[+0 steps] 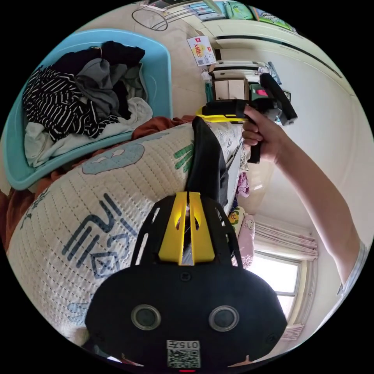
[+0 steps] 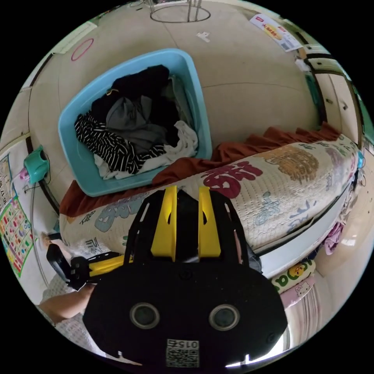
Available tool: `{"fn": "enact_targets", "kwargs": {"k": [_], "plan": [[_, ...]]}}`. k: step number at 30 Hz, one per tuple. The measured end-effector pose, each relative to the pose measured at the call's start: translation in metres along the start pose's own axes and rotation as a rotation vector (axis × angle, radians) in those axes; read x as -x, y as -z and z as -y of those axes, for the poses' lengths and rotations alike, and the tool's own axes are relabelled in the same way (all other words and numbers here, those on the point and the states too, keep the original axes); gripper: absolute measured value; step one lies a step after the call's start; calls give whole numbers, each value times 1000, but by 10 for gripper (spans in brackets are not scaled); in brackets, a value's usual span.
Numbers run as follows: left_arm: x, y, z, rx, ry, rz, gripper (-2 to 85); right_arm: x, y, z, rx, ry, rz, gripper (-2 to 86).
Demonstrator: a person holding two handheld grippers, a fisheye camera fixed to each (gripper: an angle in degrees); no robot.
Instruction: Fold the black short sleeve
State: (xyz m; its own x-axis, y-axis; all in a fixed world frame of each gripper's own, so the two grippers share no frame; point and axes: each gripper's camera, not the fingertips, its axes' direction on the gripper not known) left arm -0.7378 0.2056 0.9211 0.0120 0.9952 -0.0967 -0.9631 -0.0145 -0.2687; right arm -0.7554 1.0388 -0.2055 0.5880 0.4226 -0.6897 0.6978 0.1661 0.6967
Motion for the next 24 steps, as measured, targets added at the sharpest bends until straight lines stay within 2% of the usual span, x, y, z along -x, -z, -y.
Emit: {"fn": "enact_targets", "kwargs": {"k": [3,6,9,12,17,24], "plan": [[-1,-7,9,20,-2,-8,-7,-5,-17,11,116,23,64,60],[-7,-11,17,34,-14,-3,-7,-12,-15,1,86,40,46,26],[-24,-5,29,34,-38,42,-7,-36,9,-23,-40,-32,137,7],[-54,17,51,-33,-135,90,-7,-75,43,-71,-253,-172,289,-1],[-130,50,87,-59,-346,60,-7,-132,73,-205,-572,-340,394,-6],[-214,26,45,101,-611,81,-8,-162,12,-383,-639,-560,450,-5]]}}
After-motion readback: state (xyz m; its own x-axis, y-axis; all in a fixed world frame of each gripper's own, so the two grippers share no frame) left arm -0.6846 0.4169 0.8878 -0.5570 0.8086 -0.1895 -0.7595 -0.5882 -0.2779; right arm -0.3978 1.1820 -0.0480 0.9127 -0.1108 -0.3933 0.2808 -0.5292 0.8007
